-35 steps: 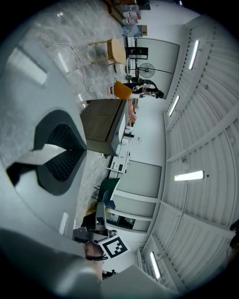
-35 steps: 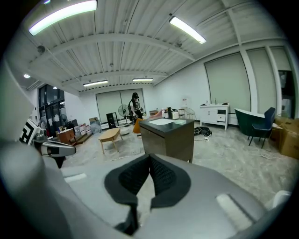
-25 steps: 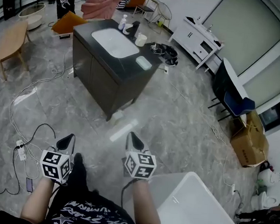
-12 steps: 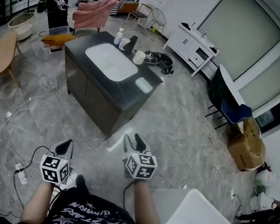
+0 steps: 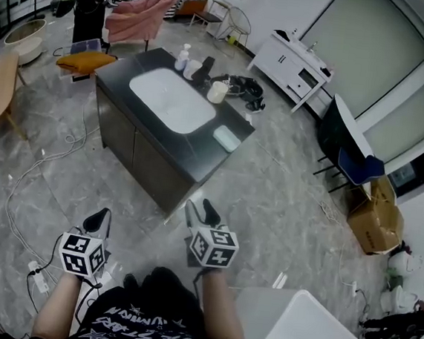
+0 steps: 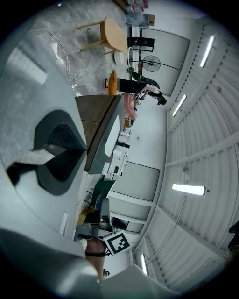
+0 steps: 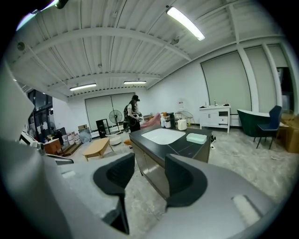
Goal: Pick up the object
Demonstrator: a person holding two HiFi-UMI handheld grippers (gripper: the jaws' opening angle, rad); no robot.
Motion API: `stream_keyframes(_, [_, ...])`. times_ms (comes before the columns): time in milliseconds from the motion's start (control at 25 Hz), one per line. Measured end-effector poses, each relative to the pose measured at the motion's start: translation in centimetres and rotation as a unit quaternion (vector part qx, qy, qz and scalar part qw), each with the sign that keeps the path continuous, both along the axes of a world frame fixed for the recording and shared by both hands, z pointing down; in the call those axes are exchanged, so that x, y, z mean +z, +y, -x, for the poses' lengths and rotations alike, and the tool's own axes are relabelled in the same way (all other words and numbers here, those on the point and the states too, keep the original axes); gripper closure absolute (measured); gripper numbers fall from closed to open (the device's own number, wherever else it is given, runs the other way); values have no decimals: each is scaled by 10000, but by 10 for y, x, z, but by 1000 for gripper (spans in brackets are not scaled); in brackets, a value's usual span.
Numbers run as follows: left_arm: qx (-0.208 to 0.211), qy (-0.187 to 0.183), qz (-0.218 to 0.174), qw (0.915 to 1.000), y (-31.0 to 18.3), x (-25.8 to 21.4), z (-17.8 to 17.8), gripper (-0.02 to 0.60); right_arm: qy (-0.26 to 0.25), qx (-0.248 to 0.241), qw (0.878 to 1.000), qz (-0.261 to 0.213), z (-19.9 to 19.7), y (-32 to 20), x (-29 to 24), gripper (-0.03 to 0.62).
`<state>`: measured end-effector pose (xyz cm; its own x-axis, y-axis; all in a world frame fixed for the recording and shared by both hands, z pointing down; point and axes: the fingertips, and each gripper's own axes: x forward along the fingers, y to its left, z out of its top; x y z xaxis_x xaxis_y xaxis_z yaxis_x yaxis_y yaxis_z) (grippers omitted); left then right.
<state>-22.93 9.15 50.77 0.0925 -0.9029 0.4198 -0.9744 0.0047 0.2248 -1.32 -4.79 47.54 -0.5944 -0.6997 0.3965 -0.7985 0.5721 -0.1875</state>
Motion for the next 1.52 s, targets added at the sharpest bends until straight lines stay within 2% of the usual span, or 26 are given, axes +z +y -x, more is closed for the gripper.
stream_keyframes(280, [82, 68, 60, 9999, -36, 4, 4, 574, 46, 264, 9995, 158, -11, -38, 14, 385])
stream_keyframes(560, [275, -22, 134, 9995, -91, 19, 15, 574, -6, 474, 9986, 247, -5, -95, 39, 385])
stream_keyframes(760, [461, -88, 254, 9986, -150, 24, 7, 574, -66, 721, 9968, 324, -18, -152, 46, 385])
stream_keyframes(1080, [916, -208, 399, 9948, -270, 7, -25, 574, -151, 1373, 9888, 571, -68, -257, 46, 385])
stream_keyframes(1360, [1269, -374, 401, 9904, -361, 13, -51, 574, -214, 1913, 9768, 934, -105, -328, 77, 385])
stream_keyframes(1520, [1349, -406, 364, 9894, -399, 12, -60, 574, -276, 2058, 9725, 1055, -111, -357, 88, 385])
